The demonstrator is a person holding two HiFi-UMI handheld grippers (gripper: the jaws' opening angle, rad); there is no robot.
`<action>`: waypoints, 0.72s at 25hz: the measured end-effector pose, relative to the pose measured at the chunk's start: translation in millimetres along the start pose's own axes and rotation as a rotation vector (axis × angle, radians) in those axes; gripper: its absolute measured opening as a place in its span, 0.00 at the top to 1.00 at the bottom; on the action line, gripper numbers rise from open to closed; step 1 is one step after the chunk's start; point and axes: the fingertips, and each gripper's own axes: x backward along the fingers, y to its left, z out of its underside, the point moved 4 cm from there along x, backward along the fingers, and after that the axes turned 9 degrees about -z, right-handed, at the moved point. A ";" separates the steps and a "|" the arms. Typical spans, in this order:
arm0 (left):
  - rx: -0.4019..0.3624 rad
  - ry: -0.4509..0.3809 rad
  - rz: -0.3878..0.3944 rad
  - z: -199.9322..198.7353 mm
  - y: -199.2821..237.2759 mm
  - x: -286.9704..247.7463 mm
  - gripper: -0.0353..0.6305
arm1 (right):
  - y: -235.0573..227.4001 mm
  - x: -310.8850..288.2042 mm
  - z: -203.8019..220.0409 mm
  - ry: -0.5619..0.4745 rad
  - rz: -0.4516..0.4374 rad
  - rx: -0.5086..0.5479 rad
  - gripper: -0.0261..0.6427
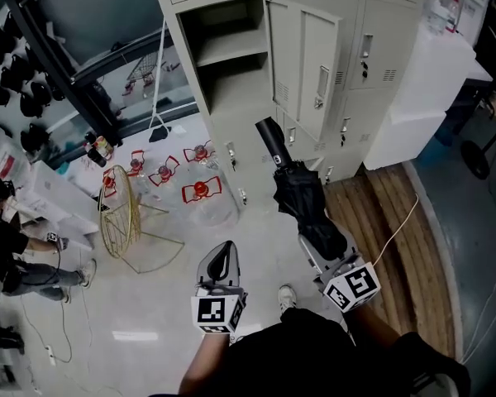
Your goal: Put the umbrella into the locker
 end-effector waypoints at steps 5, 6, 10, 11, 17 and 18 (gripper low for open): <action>-0.021 -0.003 -0.026 -10.8 2.8 -37.9 0.95 | -36.5 -28.7 2.0 0.012 -0.016 -0.018 0.64; -0.021 -0.008 -0.033 -9.8 4.8 -44.8 0.95 | -42.4 -34.4 3.9 0.014 -0.022 -0.023 0.64; -0.011 -0.014 -0.069 -9.6 12.1 -68.7 0.95 | -62.7 -54.2 8.5 0.024 -0.056 -0.029 0.64; -0.007 -0.024 -0.074 -12.1 12.6 -74.4 0.95 | -67.1 -58.8 8.8 0.027 -0.065 -0.024 0.64; -0.006 -0.026 -0.101 -16.9 20.2 -102.0 0.95 | -87.5 -88.1 11.9 0.034 -0.090 -0.017 0.64; -0.009 -0.025 -0.104 -18.2 22.2 -106.7 0.95 | -91.4 -94.0 12.2 0.034 -0.093 -0.013 0.64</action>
